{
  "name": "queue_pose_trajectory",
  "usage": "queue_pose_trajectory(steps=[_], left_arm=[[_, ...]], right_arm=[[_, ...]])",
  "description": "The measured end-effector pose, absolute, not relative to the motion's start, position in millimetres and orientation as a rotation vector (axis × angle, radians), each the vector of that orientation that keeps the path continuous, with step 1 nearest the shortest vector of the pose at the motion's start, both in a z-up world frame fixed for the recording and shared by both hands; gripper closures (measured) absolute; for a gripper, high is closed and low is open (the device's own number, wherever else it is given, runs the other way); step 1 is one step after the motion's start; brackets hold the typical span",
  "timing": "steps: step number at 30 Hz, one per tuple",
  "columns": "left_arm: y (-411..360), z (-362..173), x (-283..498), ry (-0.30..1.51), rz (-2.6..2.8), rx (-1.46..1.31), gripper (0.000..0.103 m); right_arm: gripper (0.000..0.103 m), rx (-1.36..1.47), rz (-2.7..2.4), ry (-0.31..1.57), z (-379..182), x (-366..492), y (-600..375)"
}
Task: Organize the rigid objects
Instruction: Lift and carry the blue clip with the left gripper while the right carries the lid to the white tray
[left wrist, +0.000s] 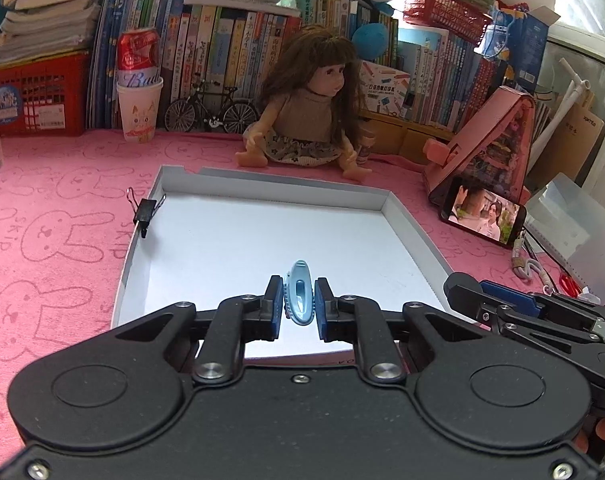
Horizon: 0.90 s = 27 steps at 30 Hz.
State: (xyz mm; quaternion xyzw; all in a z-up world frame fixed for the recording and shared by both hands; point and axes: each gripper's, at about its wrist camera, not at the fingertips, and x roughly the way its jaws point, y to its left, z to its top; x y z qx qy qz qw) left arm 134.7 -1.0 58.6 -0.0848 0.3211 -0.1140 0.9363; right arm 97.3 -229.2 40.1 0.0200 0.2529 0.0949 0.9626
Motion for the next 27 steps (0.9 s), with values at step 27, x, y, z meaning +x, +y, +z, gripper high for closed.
queue_pose_trajectory(steps=[27], left_arm=[[-5,21,229,0.794,-0.193,-0.177,0.087]], right_arm=[[0.066,0.132,0.225,0.654,10,191,-218]])
